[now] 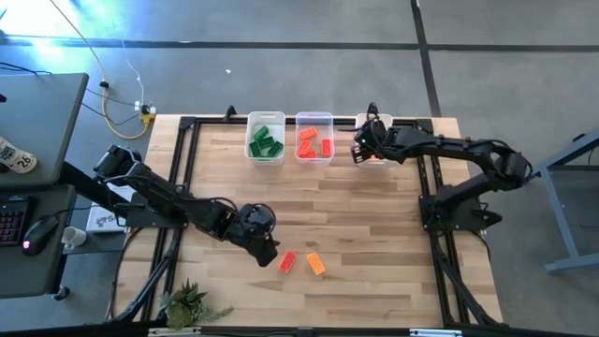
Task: Sort & place blocks by color
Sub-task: Put the orange game piece into the transparent bin
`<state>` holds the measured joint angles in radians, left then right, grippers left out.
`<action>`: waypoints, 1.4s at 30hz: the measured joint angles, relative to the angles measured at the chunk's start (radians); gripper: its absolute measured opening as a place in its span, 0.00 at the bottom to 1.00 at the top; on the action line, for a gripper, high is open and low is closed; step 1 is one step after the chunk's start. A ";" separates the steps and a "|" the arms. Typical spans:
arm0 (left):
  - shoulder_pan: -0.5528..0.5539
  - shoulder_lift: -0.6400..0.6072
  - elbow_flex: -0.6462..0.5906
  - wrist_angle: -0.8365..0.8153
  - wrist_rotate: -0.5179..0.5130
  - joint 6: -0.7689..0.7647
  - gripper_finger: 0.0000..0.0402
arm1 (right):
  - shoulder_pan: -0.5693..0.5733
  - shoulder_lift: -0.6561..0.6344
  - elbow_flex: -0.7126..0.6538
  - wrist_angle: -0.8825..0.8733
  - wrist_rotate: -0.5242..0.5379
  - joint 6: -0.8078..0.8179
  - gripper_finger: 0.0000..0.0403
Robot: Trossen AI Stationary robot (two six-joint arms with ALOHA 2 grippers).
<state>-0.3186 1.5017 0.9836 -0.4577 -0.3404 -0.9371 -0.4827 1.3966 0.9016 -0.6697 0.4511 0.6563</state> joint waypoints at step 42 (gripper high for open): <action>0.022 -0.001 0.340 -0.132 -0.045 0.243 0.49 | 0.217 -0.123 0.000 -0.005 -0.014 0.024 0.58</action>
<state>-0.2966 1.5009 1.3239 -0.5892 -0.3855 -0.6941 -0.2653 1.2736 0.9020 -0.6746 0.4374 0.6807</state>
